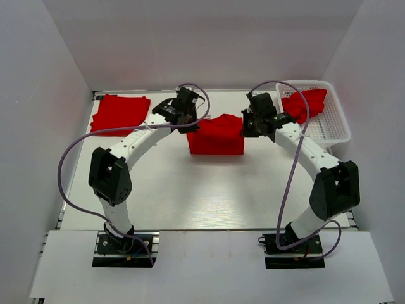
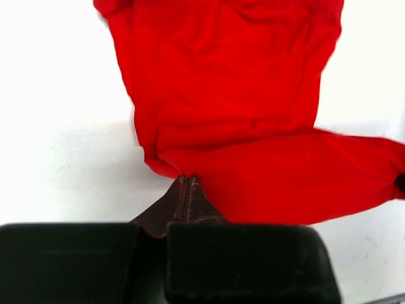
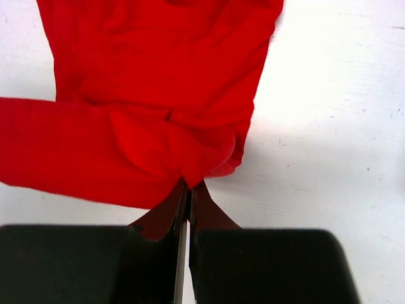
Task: Fold and stack the t-shirts
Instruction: Fold the long partially folded tshirt into a neat square
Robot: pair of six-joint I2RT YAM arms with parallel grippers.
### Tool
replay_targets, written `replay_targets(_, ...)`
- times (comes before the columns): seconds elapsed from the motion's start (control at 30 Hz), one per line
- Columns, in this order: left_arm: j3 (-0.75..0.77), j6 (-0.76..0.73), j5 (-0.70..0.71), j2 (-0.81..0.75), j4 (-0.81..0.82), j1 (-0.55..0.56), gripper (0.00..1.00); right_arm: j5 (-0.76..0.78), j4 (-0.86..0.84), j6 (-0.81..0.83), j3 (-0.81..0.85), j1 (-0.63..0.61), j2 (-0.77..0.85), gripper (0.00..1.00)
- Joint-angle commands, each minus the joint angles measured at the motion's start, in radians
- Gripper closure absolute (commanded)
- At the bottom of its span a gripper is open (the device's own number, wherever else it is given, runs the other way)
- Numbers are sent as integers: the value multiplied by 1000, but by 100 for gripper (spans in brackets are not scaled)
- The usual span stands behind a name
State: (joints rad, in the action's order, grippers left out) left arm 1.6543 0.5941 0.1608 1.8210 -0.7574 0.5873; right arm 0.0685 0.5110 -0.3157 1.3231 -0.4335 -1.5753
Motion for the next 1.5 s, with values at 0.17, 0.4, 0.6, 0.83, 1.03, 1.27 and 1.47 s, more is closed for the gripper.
replay_targets(0.17,113,-5,46,46,15,-58,100,-41,47,35,152,30,-103,100)
replay_targets(0.4,190,-24,23,106,27,-89,100,-88,44,43,226,44,-158,100)
replay_targets(0.6,220,-51,5,127,67,-98,100,-93,31,47,281,70,-183,100)
replay_targets(0.83,278,-70,-4,179,79,-116,100,-130,26,56,334,88,-256,100)
replay_targets(1.03,300,-70,-23,247,130,-135,100,-165,-21,60,384,104,-324,100)
replay_targets(1.27,358,-80,-43,346,180,-144,100,-180,-34,27,450,116,-439,100)
replay_targets(1.47,429,-100,-93,419,190,-162,100,-150,-51,1,488,128,-494,89)
